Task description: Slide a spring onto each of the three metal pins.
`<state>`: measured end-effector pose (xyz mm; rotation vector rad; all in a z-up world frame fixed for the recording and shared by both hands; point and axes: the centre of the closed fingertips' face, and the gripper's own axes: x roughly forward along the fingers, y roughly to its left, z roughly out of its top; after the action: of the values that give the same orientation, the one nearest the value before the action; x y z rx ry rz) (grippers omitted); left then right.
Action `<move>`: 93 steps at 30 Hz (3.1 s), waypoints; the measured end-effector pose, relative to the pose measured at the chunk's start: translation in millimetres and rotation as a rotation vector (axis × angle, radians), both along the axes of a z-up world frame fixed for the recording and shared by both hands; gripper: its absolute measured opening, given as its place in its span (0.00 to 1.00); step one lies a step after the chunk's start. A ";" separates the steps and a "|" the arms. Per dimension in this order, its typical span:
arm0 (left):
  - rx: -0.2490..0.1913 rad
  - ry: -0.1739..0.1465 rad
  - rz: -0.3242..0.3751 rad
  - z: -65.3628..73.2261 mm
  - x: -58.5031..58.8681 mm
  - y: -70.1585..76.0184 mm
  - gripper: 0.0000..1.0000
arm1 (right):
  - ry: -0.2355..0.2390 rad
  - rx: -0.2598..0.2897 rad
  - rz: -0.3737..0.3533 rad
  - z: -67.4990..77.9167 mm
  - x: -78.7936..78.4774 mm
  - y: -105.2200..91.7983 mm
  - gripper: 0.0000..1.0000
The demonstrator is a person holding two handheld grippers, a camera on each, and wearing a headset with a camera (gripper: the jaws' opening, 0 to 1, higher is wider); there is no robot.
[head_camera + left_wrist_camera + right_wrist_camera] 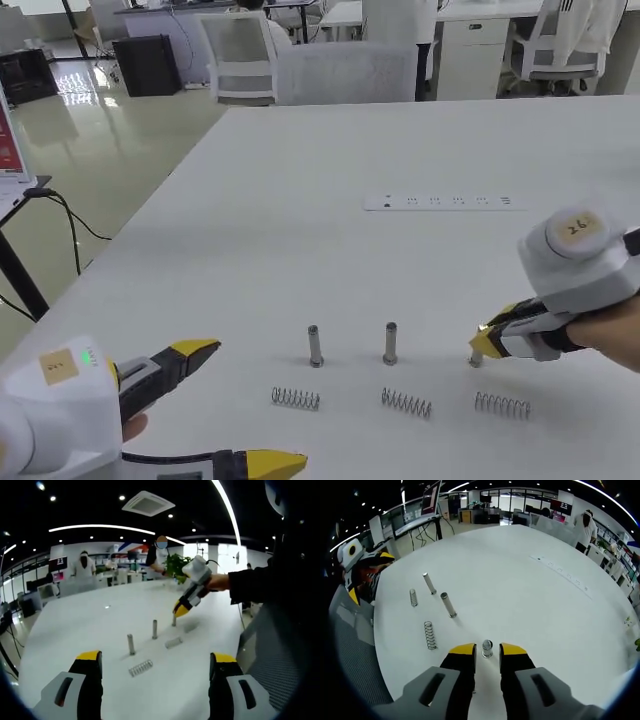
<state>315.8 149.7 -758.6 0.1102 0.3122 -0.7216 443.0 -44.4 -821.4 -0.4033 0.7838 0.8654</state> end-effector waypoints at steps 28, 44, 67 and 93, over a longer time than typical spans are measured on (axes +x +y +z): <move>0.001 -0.014 -0.014 5.1 5.1 -2.7 0.85 | -0.024 0.014 0.028 5.0 -17.6 -11.6 0.30; 0.000 -0.016 -0.016 6.3 4.7 -3.2 0.85 | 0.006 -0.005 0.066 -2.0 -38.4 -18.0 0.29; -0.005 -0.013 -0.018 6.3 3.8 -4.5 0.84 | 0.075 -0.039 0.111 -26.0 -57.5 -25.5 0.22; -0.013 0.000 -0.015 0.9 7.1 -2.4 0.84 | 0.083 -0.115 0.166 -41.1 -62.7 -29.7 0.14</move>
<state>322.9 147.3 -757.7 0.1006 0.3068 -0.7384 380.3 -74.1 -862.5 -0.5427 0.8886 0.9999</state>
